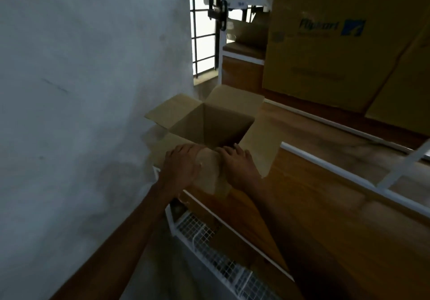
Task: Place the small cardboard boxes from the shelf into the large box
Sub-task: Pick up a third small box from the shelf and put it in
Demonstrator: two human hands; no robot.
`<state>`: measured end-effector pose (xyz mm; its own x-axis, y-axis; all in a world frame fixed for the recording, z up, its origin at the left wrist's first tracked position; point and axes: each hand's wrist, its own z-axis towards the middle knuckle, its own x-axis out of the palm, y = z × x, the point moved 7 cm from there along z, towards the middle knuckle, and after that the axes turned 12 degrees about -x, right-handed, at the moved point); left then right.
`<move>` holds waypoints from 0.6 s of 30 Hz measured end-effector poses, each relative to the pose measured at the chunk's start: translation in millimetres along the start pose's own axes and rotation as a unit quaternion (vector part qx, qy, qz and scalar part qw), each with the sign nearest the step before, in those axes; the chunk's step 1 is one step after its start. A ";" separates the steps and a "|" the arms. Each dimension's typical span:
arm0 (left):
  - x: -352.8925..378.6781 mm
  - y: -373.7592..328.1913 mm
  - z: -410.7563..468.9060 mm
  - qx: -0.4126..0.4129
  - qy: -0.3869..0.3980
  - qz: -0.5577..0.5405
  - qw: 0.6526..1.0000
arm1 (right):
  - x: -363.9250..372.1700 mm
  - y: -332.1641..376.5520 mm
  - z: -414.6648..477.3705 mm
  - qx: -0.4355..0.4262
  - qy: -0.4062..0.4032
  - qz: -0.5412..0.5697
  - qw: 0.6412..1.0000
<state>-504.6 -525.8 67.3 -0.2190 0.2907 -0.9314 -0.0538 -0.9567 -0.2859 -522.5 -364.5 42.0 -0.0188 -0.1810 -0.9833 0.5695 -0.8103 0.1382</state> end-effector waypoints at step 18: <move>29.0 18.8 72.3 0.167 0.063 -0.016 0.984 | -9.6 6.8 18.5 0.067 -0.053 -0.092 0.992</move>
<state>-582.4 -536.3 51.3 -0.0911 0.2992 -0.9498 -0.3798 -0.8921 -0.2446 -533.6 -378.5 54.5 -0.2025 -0.0757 -0.9763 0.4350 -0.9002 -0.0204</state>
